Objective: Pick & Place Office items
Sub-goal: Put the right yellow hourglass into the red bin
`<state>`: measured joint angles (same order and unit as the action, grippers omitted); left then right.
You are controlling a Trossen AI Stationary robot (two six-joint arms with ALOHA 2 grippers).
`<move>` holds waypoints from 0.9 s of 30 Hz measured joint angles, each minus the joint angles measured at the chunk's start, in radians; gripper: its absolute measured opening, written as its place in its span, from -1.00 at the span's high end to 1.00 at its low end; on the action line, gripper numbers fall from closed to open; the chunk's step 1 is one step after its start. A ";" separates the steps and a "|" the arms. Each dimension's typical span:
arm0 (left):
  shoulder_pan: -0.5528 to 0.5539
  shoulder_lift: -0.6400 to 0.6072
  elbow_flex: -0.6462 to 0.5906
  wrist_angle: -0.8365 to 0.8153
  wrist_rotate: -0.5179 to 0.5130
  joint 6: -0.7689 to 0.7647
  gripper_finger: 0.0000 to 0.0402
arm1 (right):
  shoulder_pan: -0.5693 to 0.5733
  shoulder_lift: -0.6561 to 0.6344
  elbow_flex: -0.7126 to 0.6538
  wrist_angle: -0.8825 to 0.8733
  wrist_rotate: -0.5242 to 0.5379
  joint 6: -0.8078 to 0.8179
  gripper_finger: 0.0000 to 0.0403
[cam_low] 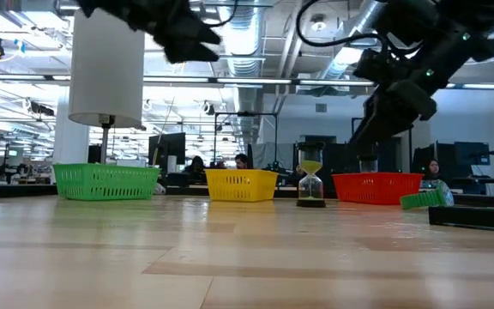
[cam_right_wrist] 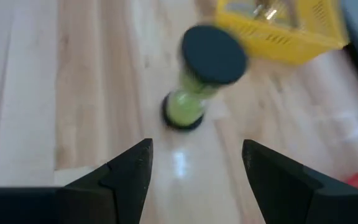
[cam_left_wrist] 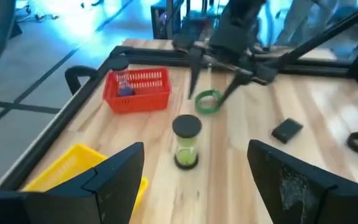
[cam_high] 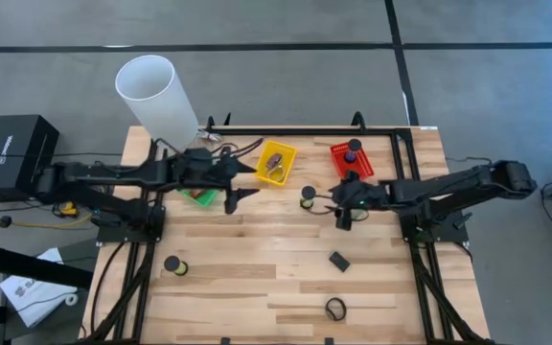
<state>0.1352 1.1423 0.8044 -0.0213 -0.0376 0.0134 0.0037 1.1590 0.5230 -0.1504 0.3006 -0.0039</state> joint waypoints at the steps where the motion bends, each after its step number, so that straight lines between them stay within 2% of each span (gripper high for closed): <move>1: -0.004 -0.018 -0.030 0.037 0.000 -0.007 -0.41 | -0.015 -0.023 -0.033 0.039 -0.003 -0.018 -0.19; 8: -0.014 -0.136 -0.221 0.274 0.001 -0.011 -0.41 | -0.113 -0.116 -0.221 0.366 -0.040 -0.060 -0.19; 15: -0.013 -0.198 -0.269 0.330 0.000 -0.011 -0.41 | -0.156 -0.129 -0.230 0.399 -0.042 -0.056 -0.19; 27: -0.013 -0.178 -0.269 0.338 0.000 -0.011 -0.41 | -0.156 -0.009 -0.230 0.401 -0.042 -0.004 -0.19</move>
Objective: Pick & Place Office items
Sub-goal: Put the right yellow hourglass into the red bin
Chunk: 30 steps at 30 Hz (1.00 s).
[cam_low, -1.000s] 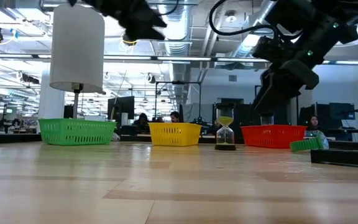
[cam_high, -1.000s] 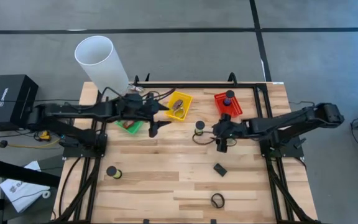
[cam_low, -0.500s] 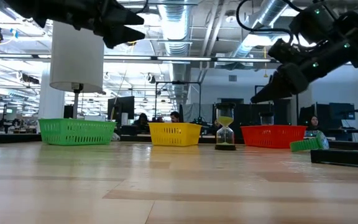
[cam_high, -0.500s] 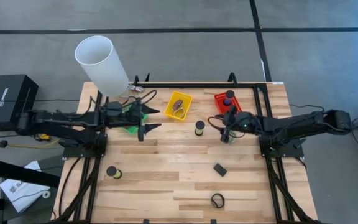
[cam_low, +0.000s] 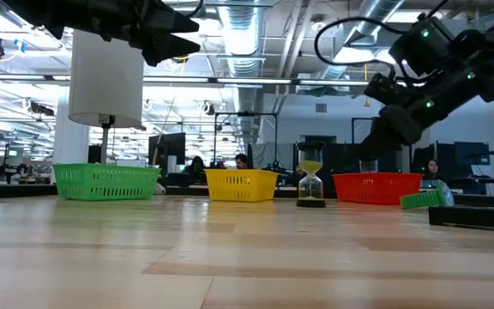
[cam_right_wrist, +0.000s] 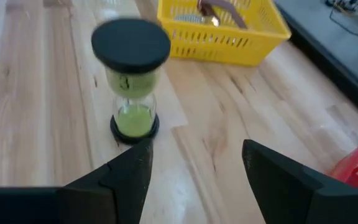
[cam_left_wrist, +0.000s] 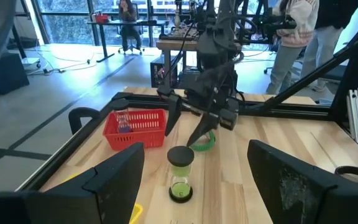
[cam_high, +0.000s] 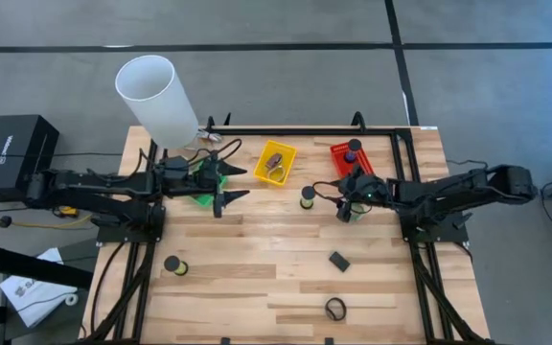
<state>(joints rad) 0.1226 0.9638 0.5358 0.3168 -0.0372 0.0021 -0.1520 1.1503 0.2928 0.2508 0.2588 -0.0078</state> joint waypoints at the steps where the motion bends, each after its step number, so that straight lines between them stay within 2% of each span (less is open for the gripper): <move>1: 0.000 0.000 0.000 0.000 0.000 0.000 -0.41 | 0.000 0.008 0.000 0.000 0.000 0.000 -0.19; 11: 0.000 0.000 0.000 0.002 0.000 0.000 -0.41 | 0.011 0.023 0.000 0.141 -0.011 -0.052 -0.19; 17: 0.000 0.000 0.000 0.005 0.000 0.000 -0.41 | 0.023 0.028 0.001 0.260 -0.152 -0.053 -0.19; 25: 0.000 0.000 0.000 0.008 0.000 0.000 -0.41 | 0.012 0.035 0.001 0.395 -0.152 -0.020 -0.19; 30: 0.000 0.000 0.000 0.013 0.000 0.000 -0.41 | -0.019 0.035 0.002 0.401 -0.134 0.009 -0.19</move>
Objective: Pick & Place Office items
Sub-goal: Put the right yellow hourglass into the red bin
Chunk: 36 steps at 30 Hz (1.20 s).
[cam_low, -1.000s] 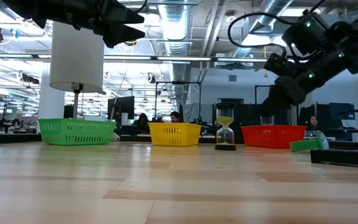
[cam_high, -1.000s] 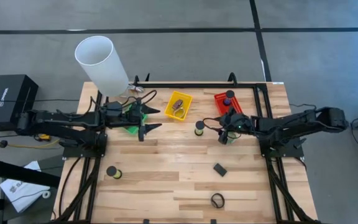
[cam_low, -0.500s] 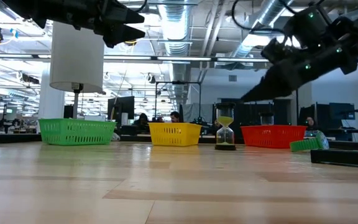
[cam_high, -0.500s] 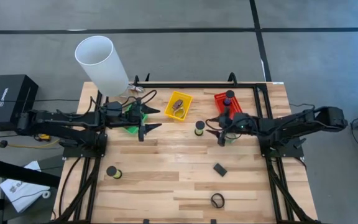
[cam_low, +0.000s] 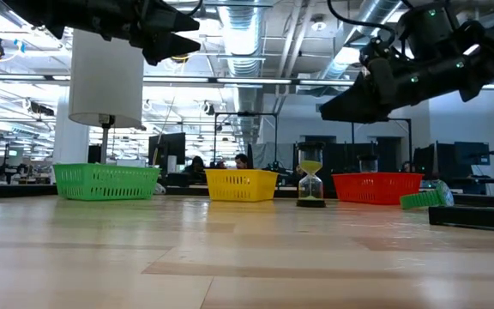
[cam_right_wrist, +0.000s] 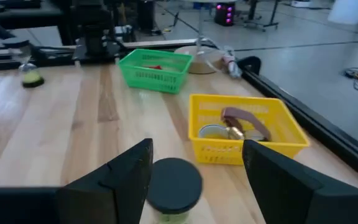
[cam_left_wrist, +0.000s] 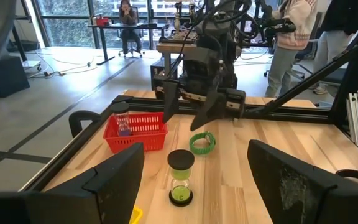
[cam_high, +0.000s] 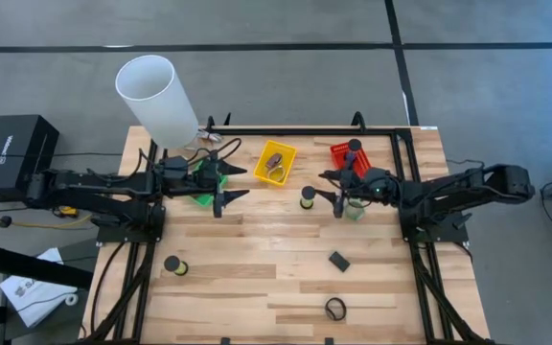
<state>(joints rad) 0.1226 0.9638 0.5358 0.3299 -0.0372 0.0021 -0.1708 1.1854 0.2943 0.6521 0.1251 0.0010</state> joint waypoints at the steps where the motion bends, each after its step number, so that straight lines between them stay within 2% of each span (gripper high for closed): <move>1: 0.000 0.000 0.000 0.002 0.000 0.000 -0.41 | -0.007 0.000 0.000 0.000 0.005 0.006 -0.19; 6: 0.000 0.000 0.000 0.006 0.000 0.000 -0.41 | -0.030 0.000 0.000 -0.002 0.026 0.100 -0.19; 11: 0.000 0.000 0.000 0.010 0.000 0.000 -0.41 | -0.024 0.000 0.000 0.021 -0.053 0.018 -0.19; 17: 0.000 0.000 0.000 0.018 0.000 0.000 -0.41 | -0.013 0.000 0.000 0.055 -0.073 -0.052 -0.19; 25: 0.000 0.000 0.000 0.036 0.000 0.000 -0.41 | -0.013 0.069 0.024 0.125 -0.080 -0.012 -0.19; 30: 0.000 0.000 0.000 0.040 0.000 0.000 -0.41 | -0.018 0.132 0.122 0.013 -0.080 -0.078 -0.19; 36: 0.000 0.000 0.000 0.040 0.000 -0.007 -0.41 | -0.012 0.132 0.277 -0.369 -0.080 -0.106 -0.19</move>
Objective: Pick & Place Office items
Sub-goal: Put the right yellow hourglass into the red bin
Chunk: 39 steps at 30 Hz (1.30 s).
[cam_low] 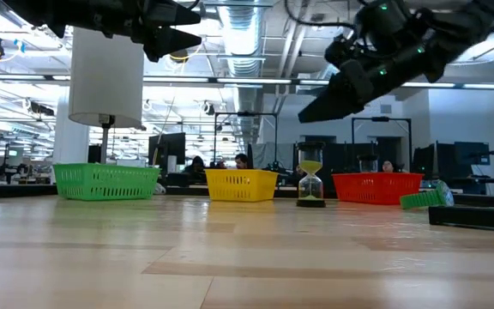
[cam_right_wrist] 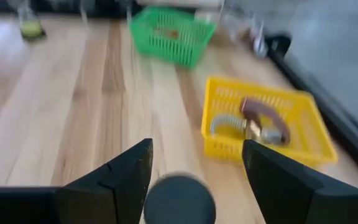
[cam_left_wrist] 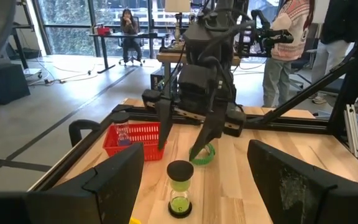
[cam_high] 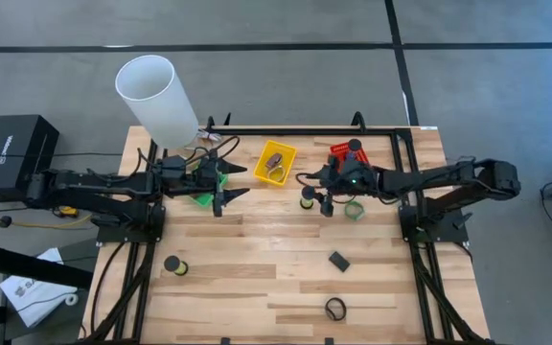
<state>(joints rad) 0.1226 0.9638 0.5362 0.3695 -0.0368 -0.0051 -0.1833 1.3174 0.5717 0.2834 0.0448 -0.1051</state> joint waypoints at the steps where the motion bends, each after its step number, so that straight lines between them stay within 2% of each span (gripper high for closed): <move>1: 0.000 0.000 0.000 0.000 0.000 -0.001 -0.41 | 0.000 0.003 0.016 -0.041 0.000 0.000 -0.19; 5: 0.000 0.000 0.000 0.000 0.000 -0.002 -0.41 | 0.002 0.043 0.041 -0.075 -0.001 0.017 -0.19; 10: 0.000 0.000 0.000 -0.001 0.000 -0.003 -0.41 | 0.003 0.121 0.064 -0.073 -0.075 0.061 -0.19; 15: 0.000 0.000 0.000 -0.002 0.000 -0.003 -0.41 | 0.004 0.175 0.103 -0.064 -0.071 0.061 -0.19; 25: 0.000 0.000 0.000 -0.002 0.000 -0.003 -0.41 | 0.007 0.126 0.162 -0.220 -0.071 0.053 -0.19; 31: 0.000 0.000 0.000 -0.002 0.000 -0.003 -0.41 | -0.007 0.115 0.162 -0.233 -0.070 0.051 -0.19; 39: 0.000 0.000 0.000 -0.001 0.000 -0.003 -0.41 | -0.045 0.165 0.162 -0.243 -0.064 0.043 -0.19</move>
<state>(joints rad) 0.1230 0.9638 0.5362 0.3680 -0.0368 -0.0082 -0.2285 1.4822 0.7333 0.0404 -0.0191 -0.0619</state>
